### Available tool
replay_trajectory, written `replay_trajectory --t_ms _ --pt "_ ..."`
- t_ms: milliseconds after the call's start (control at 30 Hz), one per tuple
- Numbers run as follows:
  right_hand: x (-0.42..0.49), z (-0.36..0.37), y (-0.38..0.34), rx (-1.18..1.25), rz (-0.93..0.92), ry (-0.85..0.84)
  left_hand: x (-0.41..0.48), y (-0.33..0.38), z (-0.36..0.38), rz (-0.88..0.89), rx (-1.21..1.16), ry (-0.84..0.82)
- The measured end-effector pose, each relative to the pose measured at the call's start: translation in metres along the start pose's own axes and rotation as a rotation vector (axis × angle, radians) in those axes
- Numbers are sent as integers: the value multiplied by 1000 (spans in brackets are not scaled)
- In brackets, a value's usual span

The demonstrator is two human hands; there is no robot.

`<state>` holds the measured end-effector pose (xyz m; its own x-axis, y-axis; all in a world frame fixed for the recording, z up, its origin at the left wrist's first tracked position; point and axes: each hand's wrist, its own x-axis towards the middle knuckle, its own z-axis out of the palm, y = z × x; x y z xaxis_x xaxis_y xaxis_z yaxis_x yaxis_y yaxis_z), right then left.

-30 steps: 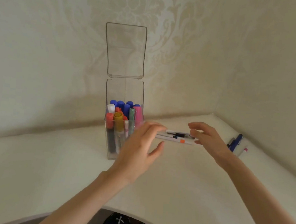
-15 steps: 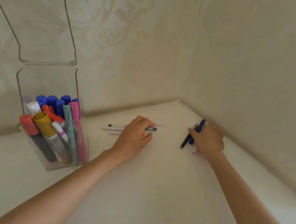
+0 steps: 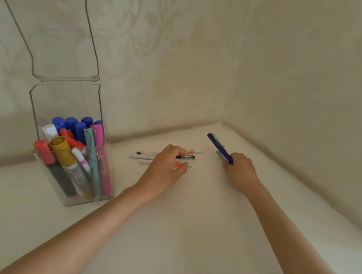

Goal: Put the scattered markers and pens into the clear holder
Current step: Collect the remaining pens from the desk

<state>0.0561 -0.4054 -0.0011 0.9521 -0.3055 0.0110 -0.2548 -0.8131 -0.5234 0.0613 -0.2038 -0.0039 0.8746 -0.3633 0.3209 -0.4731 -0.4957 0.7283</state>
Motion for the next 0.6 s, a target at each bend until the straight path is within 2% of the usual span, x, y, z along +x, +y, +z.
replay_trajectory --t_ms 100,267,333,467,600 --pt "-11 1 -13 172 -111 8 -1 13 -1 -169 -275 10" --pt "-36 -3 -44 151 -393 -113 5 27 -12 -516 -672 43" --pt "-44 -2 -54 199 -428 -186 2 28 -20 -552 -773 89" --pt "-51 1 -63 235 -438 -237 -8 27 -32 -557 -797 155" --pt "-53 6 -61 274 -393 -235 -14 33 -60 -488 -837 328"
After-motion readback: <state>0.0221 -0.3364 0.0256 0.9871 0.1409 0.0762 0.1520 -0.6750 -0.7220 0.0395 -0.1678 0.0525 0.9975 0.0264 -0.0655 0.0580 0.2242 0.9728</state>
